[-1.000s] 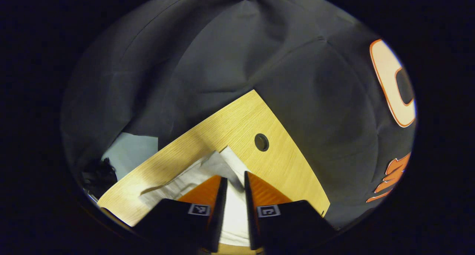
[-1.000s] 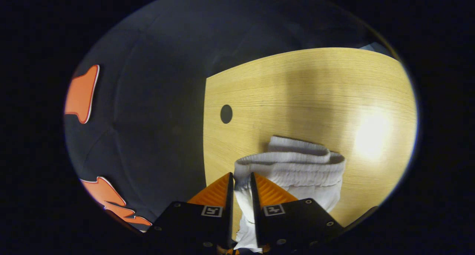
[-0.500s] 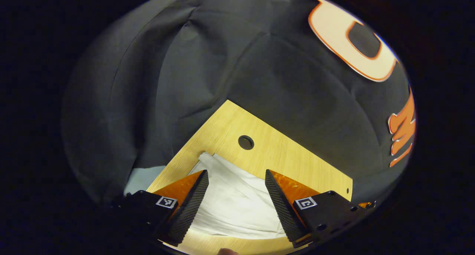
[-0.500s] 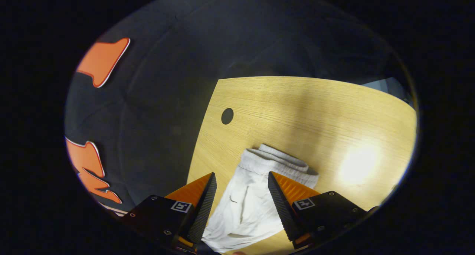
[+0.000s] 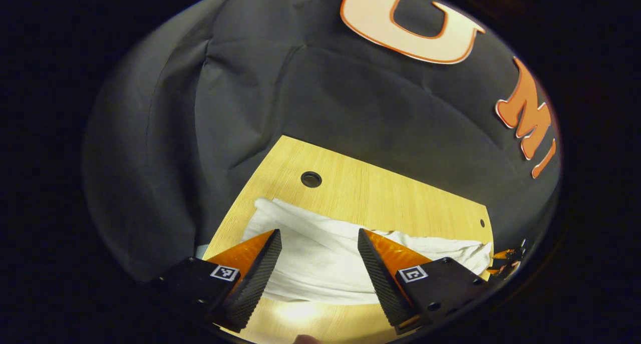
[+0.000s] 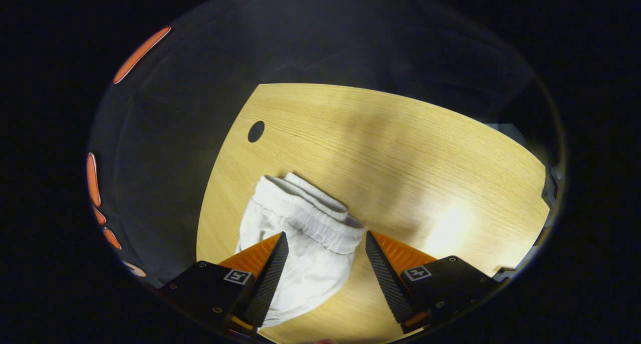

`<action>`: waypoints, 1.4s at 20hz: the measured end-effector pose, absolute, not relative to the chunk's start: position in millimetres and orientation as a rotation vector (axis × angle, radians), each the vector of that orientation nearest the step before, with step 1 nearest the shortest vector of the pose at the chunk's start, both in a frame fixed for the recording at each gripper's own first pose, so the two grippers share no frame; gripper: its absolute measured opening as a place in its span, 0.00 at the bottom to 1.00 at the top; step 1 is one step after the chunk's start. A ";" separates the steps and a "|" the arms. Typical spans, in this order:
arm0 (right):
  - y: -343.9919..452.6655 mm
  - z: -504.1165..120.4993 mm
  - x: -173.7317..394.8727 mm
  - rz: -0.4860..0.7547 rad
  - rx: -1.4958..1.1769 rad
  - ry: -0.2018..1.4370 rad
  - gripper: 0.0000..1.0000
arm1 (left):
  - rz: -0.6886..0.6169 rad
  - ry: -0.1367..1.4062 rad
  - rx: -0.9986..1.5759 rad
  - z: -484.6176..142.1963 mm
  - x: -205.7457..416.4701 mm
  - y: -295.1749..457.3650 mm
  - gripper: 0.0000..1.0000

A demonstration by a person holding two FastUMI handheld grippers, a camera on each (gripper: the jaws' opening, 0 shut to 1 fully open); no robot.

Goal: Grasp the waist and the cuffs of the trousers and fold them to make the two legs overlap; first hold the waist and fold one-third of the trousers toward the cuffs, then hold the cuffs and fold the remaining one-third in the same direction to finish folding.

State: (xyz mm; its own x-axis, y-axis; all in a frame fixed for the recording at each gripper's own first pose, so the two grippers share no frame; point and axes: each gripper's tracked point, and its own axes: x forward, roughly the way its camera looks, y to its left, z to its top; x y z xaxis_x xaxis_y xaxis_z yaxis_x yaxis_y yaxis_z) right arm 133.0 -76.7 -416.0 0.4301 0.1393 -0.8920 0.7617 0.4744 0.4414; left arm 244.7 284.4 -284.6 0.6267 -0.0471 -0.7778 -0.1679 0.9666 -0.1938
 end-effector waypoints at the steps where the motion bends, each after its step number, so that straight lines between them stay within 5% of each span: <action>1: -76.6 -421.6 132.6 -0.496 1.027 1.095 0.94 | 0.070 0.888 -0.251 -283.0 241.5 279.1 0.99; 8: -73.8 -443.0 149.2 -0.551 1.036 1.133 0.94 | 0.055 0.879 -0.220 -260.4 209.7 242.4 1.00; 12: -78.3 -450.3 150.0 -0.622 1.037 1.181 0.84 | 0.050 0.862 -0.248 -249.2 188.8 218.4 1.00; 16: -74.6 -457.2 154.2 -0.602 1.019 1.200 0.58 | 0.077 0.866 -0.227 -253.3 158.8 198.7 0.99; 17: -73.1 -456.7 156.1 -0.589 1.042 1.181 0.42 | 0.075 0.872 -0.219 -255.1 150.3 191.7 0.99; 21: -73.4 -454.9 156.8 -0.565 1.055 1.107 0.18 | 0.065 0.886 -0.194 -258.1 111.4 170.8 1.00; 28: -72.1 -426.0 161.7 -0.437 1.027 0.948 0.13 | 0.023 0.867 -0.178 -251.1 89.4 139.2 0.99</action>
